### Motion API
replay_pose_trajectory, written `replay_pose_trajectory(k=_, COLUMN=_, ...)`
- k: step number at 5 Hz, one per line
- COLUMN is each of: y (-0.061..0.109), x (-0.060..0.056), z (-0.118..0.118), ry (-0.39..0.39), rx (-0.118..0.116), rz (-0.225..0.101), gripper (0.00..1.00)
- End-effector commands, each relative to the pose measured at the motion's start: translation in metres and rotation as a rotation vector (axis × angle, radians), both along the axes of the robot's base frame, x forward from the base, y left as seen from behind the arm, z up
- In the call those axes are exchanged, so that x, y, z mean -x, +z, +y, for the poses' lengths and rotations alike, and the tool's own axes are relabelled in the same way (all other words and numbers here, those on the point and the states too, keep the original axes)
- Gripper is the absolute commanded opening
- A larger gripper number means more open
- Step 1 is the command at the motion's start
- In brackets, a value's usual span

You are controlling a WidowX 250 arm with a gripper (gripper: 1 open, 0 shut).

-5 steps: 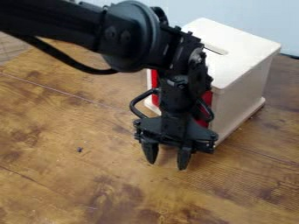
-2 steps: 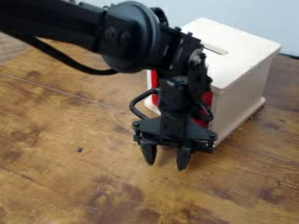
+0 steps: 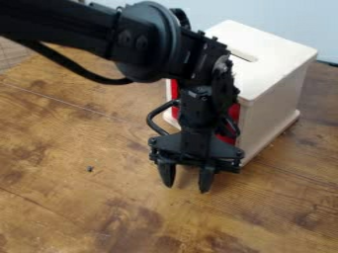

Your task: Close the drawer

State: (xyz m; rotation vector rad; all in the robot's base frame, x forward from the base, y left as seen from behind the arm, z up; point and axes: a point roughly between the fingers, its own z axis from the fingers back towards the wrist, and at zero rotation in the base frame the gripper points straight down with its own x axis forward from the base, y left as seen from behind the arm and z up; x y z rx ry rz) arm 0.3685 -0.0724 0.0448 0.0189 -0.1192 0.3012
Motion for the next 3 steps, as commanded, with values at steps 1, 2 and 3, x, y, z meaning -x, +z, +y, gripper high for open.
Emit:
replay_pose_trajectory(k=1, y=0.0173, x=-0.0109, z=0.0036, ry=0.017, rx=0.005, rz=-0.06, gripper=1.0)
replay_pose_trajectory(k=2, y=0.0154, x=-0.0113, z=0.0048, ry=0.03, rx=0.006, rz=-0.06, gripper=1.0)
replay_pose_trajectory(k=3, y=0.0149, x=-0.0114, z=0.0063, ry=0.044, rx=0.005, rz=-0.061, gripper=1.0)
